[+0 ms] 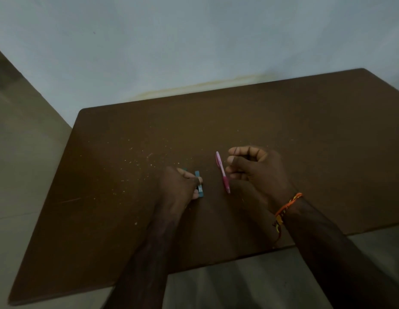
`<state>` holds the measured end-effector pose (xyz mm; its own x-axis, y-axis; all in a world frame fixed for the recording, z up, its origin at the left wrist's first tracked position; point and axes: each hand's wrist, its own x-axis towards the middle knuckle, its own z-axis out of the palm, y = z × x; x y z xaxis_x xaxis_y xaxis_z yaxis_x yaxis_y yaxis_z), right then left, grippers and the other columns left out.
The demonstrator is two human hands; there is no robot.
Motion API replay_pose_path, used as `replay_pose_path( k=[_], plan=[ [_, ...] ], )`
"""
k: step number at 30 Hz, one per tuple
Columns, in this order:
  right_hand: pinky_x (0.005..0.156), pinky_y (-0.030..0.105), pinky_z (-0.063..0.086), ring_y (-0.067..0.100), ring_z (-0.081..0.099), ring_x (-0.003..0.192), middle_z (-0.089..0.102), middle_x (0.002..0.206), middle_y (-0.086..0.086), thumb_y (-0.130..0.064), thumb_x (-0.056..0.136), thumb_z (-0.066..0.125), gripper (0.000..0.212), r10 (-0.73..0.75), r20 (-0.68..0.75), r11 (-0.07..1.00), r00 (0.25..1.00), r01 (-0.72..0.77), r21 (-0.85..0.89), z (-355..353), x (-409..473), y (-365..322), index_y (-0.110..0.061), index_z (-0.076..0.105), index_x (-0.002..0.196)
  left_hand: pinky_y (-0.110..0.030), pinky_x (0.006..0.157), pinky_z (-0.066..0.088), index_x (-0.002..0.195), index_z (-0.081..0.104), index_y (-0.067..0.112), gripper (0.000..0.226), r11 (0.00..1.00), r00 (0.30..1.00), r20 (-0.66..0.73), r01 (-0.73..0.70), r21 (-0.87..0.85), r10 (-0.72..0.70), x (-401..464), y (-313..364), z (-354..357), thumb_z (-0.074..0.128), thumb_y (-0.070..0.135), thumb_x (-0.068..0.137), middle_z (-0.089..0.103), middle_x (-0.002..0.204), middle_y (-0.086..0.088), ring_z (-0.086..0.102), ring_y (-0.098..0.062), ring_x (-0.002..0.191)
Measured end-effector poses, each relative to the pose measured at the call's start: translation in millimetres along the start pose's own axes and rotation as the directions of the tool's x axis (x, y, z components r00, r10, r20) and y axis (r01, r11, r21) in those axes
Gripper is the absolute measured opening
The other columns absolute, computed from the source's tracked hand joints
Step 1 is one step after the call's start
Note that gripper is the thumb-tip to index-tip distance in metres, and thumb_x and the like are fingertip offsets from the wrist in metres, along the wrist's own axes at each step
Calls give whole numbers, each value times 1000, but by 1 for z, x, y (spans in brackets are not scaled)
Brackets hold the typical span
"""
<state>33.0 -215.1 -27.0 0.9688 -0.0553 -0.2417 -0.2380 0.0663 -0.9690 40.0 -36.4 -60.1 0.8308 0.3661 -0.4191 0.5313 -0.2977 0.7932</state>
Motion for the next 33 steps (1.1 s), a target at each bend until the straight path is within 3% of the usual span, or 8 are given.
replay_pose_path(
  k=[6, 9, 12, 16, 19, 24, 27, 33],
  plan=[
    [60, 27, 59, 21, 72, 71, 73, 81, 10, -1, 84, 73, 23, -53, -56, 997, 997, 55, 46, -6, 2, -2, -9, 68, 106, -31, 64, 60, 76, 62, 30, 21, 975, 969, -117, -212, 73, 219, -2, 5, 5, 78, 38, 86, 70, 78, 3, 69, -11, 69],
    [60, 28, 60, 21, 73, 70, 73, 84, 14, -2, 85, 72, 22, -80, -92, 995, 993, 85, 57, -16, 2, -7, -8, 67, 106, -31, 69, 58, 95, 75, 25, 15, 939, 935, -126, -312, 145, 330, -5, 18, 19, 80, 35, 85, 72, 85, 6, 68, -10, 76],
    [61, 29, 60, 21, 73, 70, 74, 85, 15, -2, 86, 71, 21, -91, -121, 993, 988, 99, 60, -23, 3, -8, -7, 67, 105, -28, 69, 52, 90, 77, 19, 17, 898, 908, -114, -368, 242, 403, -6, 33, 38, 82, 31, 80, 78, 85, -2, 65, -11, 68],
    [59, 27, 58, 20, 73, 69, 73, 82, 14, -2, 86, 70, 20, -111, -119, 993, 987, 115, 30, -27, 4, -8, -8, 66, 105, -32, 70, 51, 92, 73, 11, 38, 822, 931, -1, -321, 470, 365, 2, 51, 53, 83, 44, 76, 75, 95, -10, 70, -30, 90],
    [59, 27, 58, 17, 72, 65, 72, 79, 11, 0, 86, 70, 21, -119, -122, 992, 985, 123, 26, -29, 4, -8, -8, 66, 105, -30, 66, 49, 98, 74, 12, 42, 761, 950, 63, -284, 583, 306, 7, 55, 57, 84, 45, 75, 74, 98, -9, 70, -27, 93],
    [56, 26, 58, 18, 71, 63, 73, 85, 17, 1, 86, 68, 29, -99, -134, 994, 986, 105, 39, -32, 3, -9, -8, 60, 113, -44, 77, 65, 88, 74, 12, 14, 922, 975, 91, -223, 316, 204, 10, 52, 54, 84, 15, 79, 77, 94, -14, 76, -28, 84],
    [56, 28, 58, 21, 70, 65, 74, 86, 16, 0, 88, 66, 27, -86, -143, 995, 986, 92, 42, -30, 2, -10, -4, 60, 114, -50, 77, 65, 74, 68, 26, 21, 967, 964, 132, -244, 77, 232, -2, 48, 45, 77, 8, 80, 78, 85, -13, 77, -31, 80],
    [69, 39, 61, 29, 72, 76, 74, 87, 18, 0, 88, 65, 17, -132, -133, 981, 982, 149, 124, -18, -5, -24, -4, 64, 105, -34, 59, 65, 90, 75, 24, 16, 948, 942, 200, -221, -228, 268, -34, 41, 14, 72, 8, 87, 78, 70, -1, 73, -12, 57]
  ],
)
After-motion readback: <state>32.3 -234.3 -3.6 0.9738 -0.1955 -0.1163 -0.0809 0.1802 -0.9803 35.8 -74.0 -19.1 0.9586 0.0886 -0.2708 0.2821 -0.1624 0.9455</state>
